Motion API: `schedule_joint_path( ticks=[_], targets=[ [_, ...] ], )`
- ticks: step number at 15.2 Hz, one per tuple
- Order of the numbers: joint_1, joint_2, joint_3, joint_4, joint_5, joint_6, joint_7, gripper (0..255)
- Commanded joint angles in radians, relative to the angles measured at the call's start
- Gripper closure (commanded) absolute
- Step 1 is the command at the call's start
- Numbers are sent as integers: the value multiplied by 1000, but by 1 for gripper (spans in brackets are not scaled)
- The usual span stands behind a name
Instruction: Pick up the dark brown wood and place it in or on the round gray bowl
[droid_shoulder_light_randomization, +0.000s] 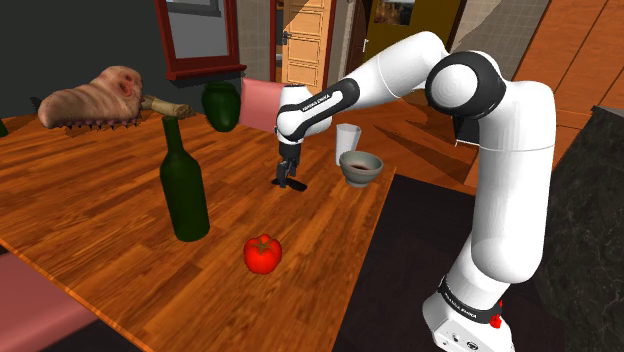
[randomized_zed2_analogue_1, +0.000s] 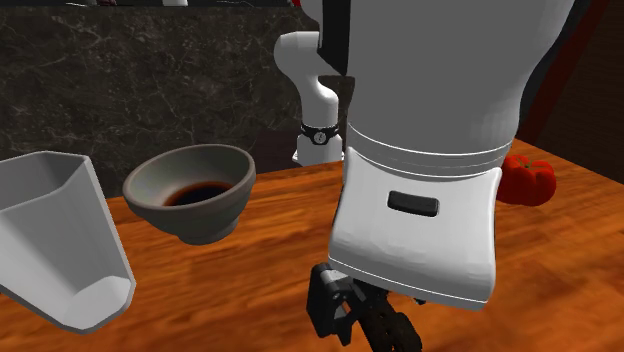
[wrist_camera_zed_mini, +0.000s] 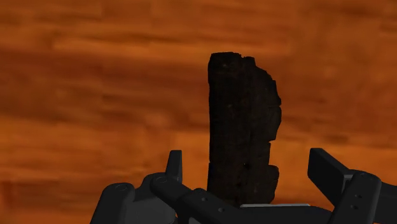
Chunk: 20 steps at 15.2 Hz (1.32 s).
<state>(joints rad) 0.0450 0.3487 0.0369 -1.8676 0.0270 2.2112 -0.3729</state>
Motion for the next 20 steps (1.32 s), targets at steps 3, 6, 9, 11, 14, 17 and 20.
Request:
schedule_joint_path(
  ticks=[3, 6, 9, 11, 14, 17, 20],
  targets=[
    [-1, 6, 0, -12, 0, 19, -2, 0],
    [-1, 6, 0, -12, 0, 19, -2, 0],
    [-1, 6, 0, -12, 0, 18, -2, 255],
    [-1, 6, 0, -12, 0, 18, -2, 255],
    [-1, 6, 0, -12, 0, 18, -2, 255],
    [-1, 6, 0, -12, 0, 18, -2, 255],
    [-1, -8, 0, -4, 1, -4, -1, 255]
  ],
)
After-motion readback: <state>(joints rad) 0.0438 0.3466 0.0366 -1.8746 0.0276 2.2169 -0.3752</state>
